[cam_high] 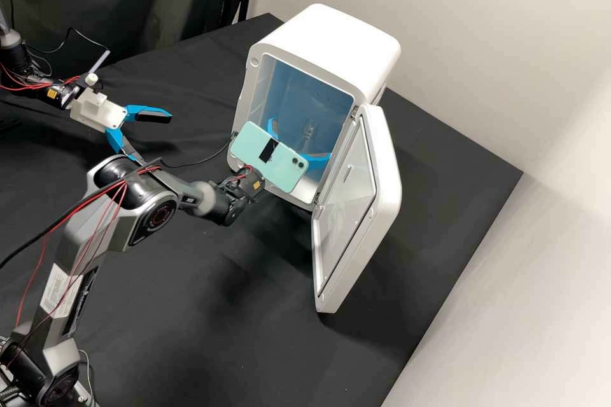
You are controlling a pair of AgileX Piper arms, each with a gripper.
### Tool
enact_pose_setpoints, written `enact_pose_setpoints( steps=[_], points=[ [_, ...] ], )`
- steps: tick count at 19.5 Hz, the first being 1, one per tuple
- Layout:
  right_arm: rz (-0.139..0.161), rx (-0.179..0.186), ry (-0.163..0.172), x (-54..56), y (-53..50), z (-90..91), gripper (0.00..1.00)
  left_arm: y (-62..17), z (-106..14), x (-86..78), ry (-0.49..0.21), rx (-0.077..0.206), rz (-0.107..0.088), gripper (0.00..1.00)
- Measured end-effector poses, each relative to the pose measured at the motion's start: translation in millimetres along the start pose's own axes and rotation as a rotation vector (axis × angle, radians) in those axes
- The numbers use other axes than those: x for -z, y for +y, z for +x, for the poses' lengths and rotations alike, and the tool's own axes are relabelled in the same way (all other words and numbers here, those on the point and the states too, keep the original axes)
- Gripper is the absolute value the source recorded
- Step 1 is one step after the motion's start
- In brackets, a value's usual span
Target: Place the flask in the incubator
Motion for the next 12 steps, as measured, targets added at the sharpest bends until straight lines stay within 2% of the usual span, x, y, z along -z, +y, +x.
enact_pose_setpoints(
  steps=[6,10,11,12],
  points=[
    [0.025,-0.055,0.024,-6.9,-4.4,-46.2,1.0,0.0,0.0,0.0,0.0,0.0,0.0,1.0],
    [0.025,-0.039,0.003,-13.4,-12.3,-74.0,1.0,0.0,0.0,0.0,0.0,0.0,0.0,1.0],
    [0.015,-0.064,-0.012,-14.8,-13.0,-84.4,1.0,0.4,-0.1,-0.1,0.0,-0.002,0.001,1.0],
    [0.021,-0.097,-0.033,-15.9,-12.8,-89.8,1.0,1.4,-0.4,-0.3,0.0,-0.006,0.003,1.0]
  ],
)
